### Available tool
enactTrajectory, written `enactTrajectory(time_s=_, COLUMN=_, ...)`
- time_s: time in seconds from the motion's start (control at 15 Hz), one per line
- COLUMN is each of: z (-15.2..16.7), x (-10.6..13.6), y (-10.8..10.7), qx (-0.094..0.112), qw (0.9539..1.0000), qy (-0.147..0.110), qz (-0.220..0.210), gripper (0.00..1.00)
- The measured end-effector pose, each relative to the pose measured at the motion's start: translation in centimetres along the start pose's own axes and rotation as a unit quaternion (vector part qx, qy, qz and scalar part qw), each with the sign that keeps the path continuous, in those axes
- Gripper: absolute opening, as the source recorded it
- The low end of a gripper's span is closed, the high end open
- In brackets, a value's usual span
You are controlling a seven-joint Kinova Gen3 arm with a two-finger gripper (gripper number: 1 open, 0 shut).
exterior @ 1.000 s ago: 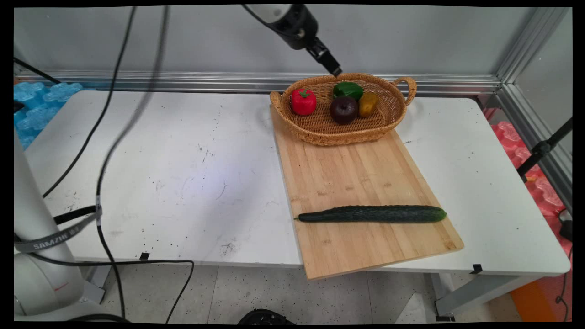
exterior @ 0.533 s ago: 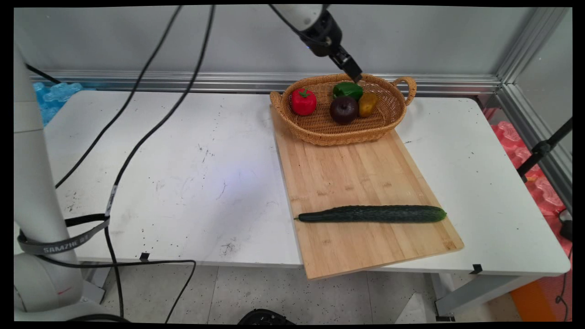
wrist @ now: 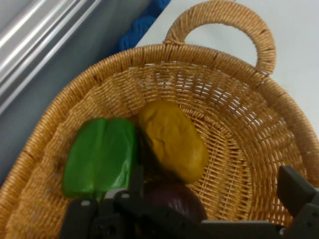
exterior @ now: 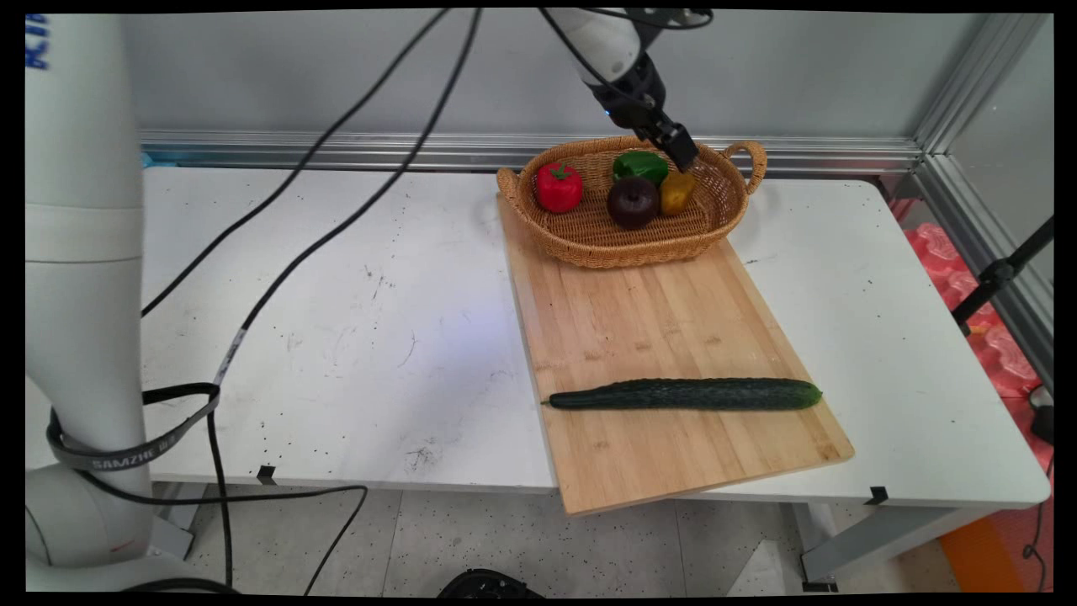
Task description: Pick up the potato from the vegetable basket
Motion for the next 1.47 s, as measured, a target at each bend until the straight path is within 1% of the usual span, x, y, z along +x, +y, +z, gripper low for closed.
enactTrajectory(time_s=0.53, z=5.1, x=1.2, y=0.4, qx=0.007, qw=0.999, qy=-0.024, qz=-0.038, gripper=1.0)
enactTrajectory(time_s=0.8, z=7.6, x=1.8, y=0.4, qx=0.01, qw=0.9974, qy=-0.034, qz=-0.063, gripper=1.0)
enactTrajectory(time_s=1.47, z=11.2, x=2.5, y=0.4, qx=0.009, qw=0.9944, qy=-0.048, qz=-0.094, gripper=1.0)
